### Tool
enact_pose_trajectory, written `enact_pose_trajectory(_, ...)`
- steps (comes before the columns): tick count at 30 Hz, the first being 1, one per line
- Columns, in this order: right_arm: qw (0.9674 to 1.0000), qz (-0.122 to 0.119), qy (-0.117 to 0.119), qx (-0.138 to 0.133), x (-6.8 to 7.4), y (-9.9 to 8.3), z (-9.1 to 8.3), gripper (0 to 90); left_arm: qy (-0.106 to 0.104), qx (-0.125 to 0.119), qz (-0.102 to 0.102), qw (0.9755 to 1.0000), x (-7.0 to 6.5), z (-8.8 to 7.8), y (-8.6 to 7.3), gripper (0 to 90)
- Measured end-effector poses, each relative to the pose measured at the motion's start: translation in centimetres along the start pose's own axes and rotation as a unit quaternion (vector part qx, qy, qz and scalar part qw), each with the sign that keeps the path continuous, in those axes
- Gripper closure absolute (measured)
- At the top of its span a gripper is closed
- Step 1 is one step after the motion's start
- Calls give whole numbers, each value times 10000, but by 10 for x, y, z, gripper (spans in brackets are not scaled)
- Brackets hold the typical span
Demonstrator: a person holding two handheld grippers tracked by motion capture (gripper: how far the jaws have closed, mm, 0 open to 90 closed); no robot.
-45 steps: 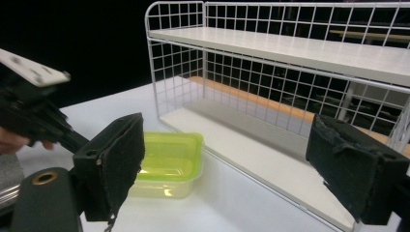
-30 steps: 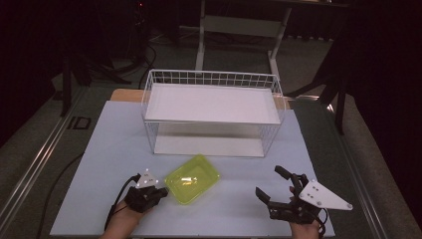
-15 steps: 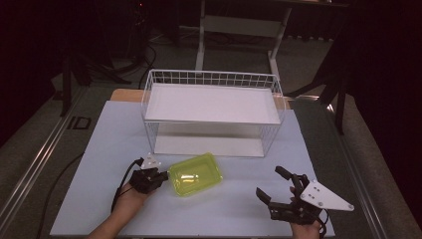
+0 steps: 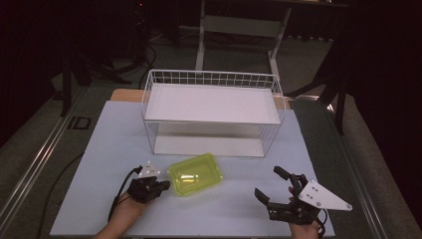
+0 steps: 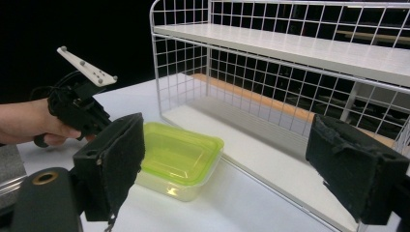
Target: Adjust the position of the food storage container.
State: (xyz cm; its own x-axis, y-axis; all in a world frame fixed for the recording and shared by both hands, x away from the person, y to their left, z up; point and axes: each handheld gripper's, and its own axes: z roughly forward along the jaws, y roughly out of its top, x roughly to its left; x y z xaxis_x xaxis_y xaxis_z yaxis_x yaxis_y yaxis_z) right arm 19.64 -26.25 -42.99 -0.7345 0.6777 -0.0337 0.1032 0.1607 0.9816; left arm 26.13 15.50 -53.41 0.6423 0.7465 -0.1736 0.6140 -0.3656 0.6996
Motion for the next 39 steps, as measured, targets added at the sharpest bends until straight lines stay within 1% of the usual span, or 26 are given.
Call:
enact_pose_trajectory(2, 10000, 38, 8, 4, -1, -1, 0, 139, -24, -33, 27, 10000, 1, 4, 3, 900)
enact_pose_trajectory(3, 10000, 49, 4, 14, -1, -1, 0, 140, -36, -46, -17, 10000, 2, 6, 5, 900)
enact_pose_trajectory(6, 10000, 51, -9, 0, -2, -1, -1, 140, -11, -72, -47, 10000, 7, 10, 12, 900)
enact_pose_trajectory(8, 10000, 51, -8, -11, -2, -1, -1, 139, -58, -144, -93, 9998, 10, 14, 18, 900)
enact_pose_trajectory(12, 10000, 50, 7, -14, -2, -1, -2, 140, -16, -121, -19, 9999, 11, 23, 29, 900)
enact_pose_trajectory(14, 10000, 52, 10, -4, -2, -1, -1, 140, -65, -107, -20, 9999, 12, 28, 34, 900)
enact_pose_trajectory(16, 10000, 69, 13, -11, -3, -1, -2, 140, -1, -49, 21, 10000, 13, 33, 38, 900)
enact_pose_trajectory(18, 10000, 67, 2, -14, -3, -2, -2, 140, -18, -47, 26, 10000, 13, 36, 39, 900)
enact_pose_trajectory(20, 10000, 81, 6, -16, -3, -2, -2, 140, -16, -26, 50, 10000, 16, 35, 37, 900)
enact_pose_trajectory(23, 10000, 80, -1, -18, -3, -2, -3, 139, 12, -33, -52, 10000, 20, 25, 32, 900)
enact_pose_trajectory(24, 10000, 81, 0, -19, -4, -2, -3, 140, -18, -72, -102, 9999, 21, 20, 28, 900)
enact_pose_trajectory(26, 10000, 75, -2, -13, -3, -2, -2, 140, -23, -68, -111, 9999, 21, 14, 25, 900)
enact_pose_trajectory(27, 10000, 80, 13, -7, -3, -1, -1, 140, -57, -40, -93, 9999, 20, 12, 23, 900)
enact_pose_trajectory(28, 10000, 80, 13, -7, -3, -1, -1, 140, -43, -7, -96, 9999, 19, 12, 22, 900)
enact_pose_trajectory(30, 10000, 65, 27, 2, -3, -1, 0, 140, -47, 53, -47, 10000, 17, 14, 22, 900)
enact_pose_trajectory(34, 10000, 46, 47, 29, -1, -2, 0, 140, -124, -10, -105, 9999, 15, 22, 30, 900)
enact_pose_trajectory(36, 10000, 64, 49, 21, -1, -2, -1, 140, -175, -9, -57, 9998, 13, 26, 34, 900)
enact_pose_trajectory(37, 10000, 71, 50, 14, -2, -2, -1, 140, -173, 24, 1, 9998, 12, 29, 37, 900)
enact_pose_trajectory(38, 9999, 97, 40, 24, -2, -2, -1, 140, -161, 31, -18, 9999, 11, 32, 38, 900)
enact_pose_trajectory(39, 9999, 97, 40, 24, -2, -2, -1, 140, -209, 21, 32, 9998, 11, 35, 40, 900)
